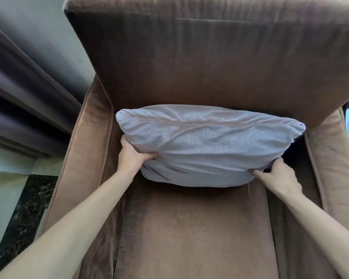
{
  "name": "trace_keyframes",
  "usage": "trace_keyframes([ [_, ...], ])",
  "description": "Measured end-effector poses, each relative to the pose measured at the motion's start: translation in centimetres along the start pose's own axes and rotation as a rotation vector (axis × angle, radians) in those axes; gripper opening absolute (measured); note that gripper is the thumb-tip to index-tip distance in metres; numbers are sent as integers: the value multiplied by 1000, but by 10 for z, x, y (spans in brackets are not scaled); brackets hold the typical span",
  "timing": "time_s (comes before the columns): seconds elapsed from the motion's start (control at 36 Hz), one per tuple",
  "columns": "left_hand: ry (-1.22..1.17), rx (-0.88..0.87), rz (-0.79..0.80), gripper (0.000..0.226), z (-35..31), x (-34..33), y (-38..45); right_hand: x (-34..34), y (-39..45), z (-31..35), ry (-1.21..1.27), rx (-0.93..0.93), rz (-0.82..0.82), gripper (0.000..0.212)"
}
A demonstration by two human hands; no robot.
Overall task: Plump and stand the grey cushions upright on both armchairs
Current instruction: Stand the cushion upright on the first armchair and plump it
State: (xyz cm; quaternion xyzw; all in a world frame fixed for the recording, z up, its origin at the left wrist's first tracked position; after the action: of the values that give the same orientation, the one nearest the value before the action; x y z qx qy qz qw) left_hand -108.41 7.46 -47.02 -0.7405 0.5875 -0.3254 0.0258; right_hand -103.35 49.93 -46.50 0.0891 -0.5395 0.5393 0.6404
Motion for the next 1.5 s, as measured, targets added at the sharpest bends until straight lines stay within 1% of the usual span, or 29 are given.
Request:
trace_keyframes([
  [0.06, 91, -101, -3, 121, -16, 11, -9, 11, -11, -3, -188, 24, -42, 37],
  [0.11, 222, -235, 1, 115, -36, 21, -14, 25, -20, 7, -251, 135, -101, 28],
  [0.14, 353, -304, 1, 116, -47, 23, -16, 32, -23, 16, -247, 216, -125, 24],
  [0.19, 701, -410, -6, 127, -66, 23, -18, 43, -28, 44, -187, 428, -150, 17],
  [0.25, 905, -527, -50, 130, -89, 19, -26, 49, -35, 78, -139, 646, -162, 16],
  [0.28, 946, -609, -65, 130, -105, 13, -32, 51, -39, 97, -135, 734, -166, 19],
  [0.31, 972, -684, -55, 129, -120, 5, -37, 51, -41, 115, -143, 807, -170, 27],
  [0.33, 998, -742, -8, 128, -132, -8, -38, 50, -44, 135, -169, 873, -171, 39],
  [0.39, 1043, -807, 163, 127, -149, -39, -37, 42, -44, 169, -288, 957, -155, 72],
  [0.44, 1063, -810, 333, 128, -155, -71, -37, 28, -37, 193, -410, 938, -73, 101],
  [0.5, 1035, -774, 440, 131, -153, -96, -34, 11, -28, 204, -477, 882, 27, 116],
  [0.56, 1032, -727, 478, 135, -146, -109, -29, -6, -22, 206, -522, 840, 90, 121],
  [0.64, 1120, -729, 439, 132, -134, -114, -20, -23, -11, 198, -566, 772, 101, 118],
  [0.78, 1156, -777, 295, 112, -122, -95, -6, -27, 0, 187, -597, 773, -12, 102],
  [0.83, 1141, -769, 245, 94, -120, -88, 1, -27, 4, 182, -596, 776, -41, 91],
  [0.89, 1130, -761, 189, 72, -120, -84, 4, -27, 8, 179, -596, 774, -71, 76],
  [0.97, 1133, -771, 110, 43, -124, -83, 1, -25, 5, 181, -592, 780, -128, 45],
  [1.03, 1138, -776, 59, 39, -126, -83, -3, -22, 1, 182, -560, 786, -181, 22],
  [1.06, 1144, -777, 37, 38, -127, -83, -5, -20, -1, 181, -558, 787, -207, 15],
  [1.17, 1114, -782, 15, 34, -132, -79, -7, -9, -7, 179, -518, 800, -278, 17],
  [1.22, 1083, -783, 47, 33, -134, -78, -5, -6, -2, 179, -503, 795, -236, 9],
  [1.25, 1067, -777, 67, 33, -134, -76, -2, -7, 2, 179, -510, 788, -193, 12],
  [1.28, 1062, -769, 84, 35, -133, -73, 0, -7, 5, 178, -523, 780, -147, 23],
  [1.33, 1049, -730, 116, 46, -128, -64, 8, -4, 11, 175, -538, 757, -90, 44],
  [1.39, 1042, -694, 143, 54, -122, -52, 16, 2, 17, 171, -564, 722, -53, 56],
  [1.42, 1052, -668, 143, 55, -119, -45, 21, 4, 21, 168, -577, 709, -35, 59],
  [1.44, 1065, -626, 139, 51, -115, -38, 26, 6, 23, 165, -594, 697, -20, 62],
  [1.47, 1056, -584, 130, 43, -113, -32, 28, 7, 25, 163, -609, 688, -12, 62],
  [1.5, 1050, -566, 106, 30, -113, -29, 27, 8, 25, 162, -627, 683, -14, 59],
])
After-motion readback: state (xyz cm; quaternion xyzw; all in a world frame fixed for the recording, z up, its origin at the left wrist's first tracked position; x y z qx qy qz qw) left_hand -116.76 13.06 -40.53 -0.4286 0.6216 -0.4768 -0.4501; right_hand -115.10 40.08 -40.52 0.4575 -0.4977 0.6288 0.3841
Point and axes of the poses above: each hand's wrist, its own y-axis towards the middle knuckle, its own x-axis out of the back of the hand, z = x × y, the point moved 7 cm from there along y, towards the middle knuckle
